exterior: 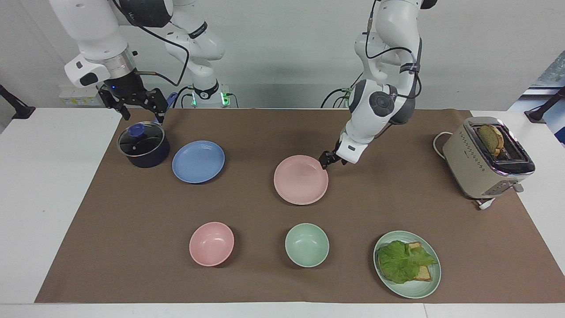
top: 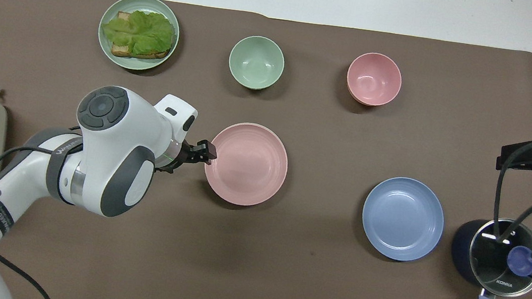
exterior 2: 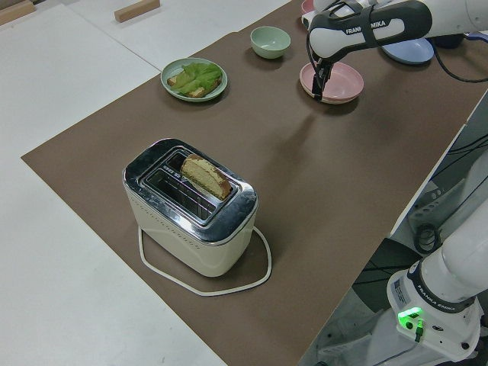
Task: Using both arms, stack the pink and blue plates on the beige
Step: 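Release the pink plate and retract the left gripper to rest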
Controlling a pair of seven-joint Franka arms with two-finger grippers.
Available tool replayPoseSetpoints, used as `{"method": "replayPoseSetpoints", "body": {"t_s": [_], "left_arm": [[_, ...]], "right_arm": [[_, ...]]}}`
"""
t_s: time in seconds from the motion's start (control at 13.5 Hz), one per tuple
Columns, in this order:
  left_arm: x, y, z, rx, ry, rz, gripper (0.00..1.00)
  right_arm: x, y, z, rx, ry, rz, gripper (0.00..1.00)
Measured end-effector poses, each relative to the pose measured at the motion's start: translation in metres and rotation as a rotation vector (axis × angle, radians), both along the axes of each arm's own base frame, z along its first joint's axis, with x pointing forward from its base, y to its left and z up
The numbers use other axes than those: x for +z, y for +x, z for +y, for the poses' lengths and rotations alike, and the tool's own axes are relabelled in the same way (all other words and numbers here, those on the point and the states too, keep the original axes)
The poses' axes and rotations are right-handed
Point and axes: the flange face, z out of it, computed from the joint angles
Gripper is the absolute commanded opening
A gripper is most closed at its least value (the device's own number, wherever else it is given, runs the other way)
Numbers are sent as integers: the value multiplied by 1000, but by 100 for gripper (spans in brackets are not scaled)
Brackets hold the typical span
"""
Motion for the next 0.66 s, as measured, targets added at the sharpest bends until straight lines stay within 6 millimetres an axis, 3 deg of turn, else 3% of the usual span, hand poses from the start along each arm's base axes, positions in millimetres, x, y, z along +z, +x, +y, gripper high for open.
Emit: {"method": "replayPoseSetpoints", "body": {"t_s": [0.37,0.66], "left_arm": [[6,37,105,-117,67,-21,100],[42,56,176,-195,88,-41,100]], "right_arm": [[0,0,2,3,0,-1,100],[1,1,2,4,0,-9,100]]}}
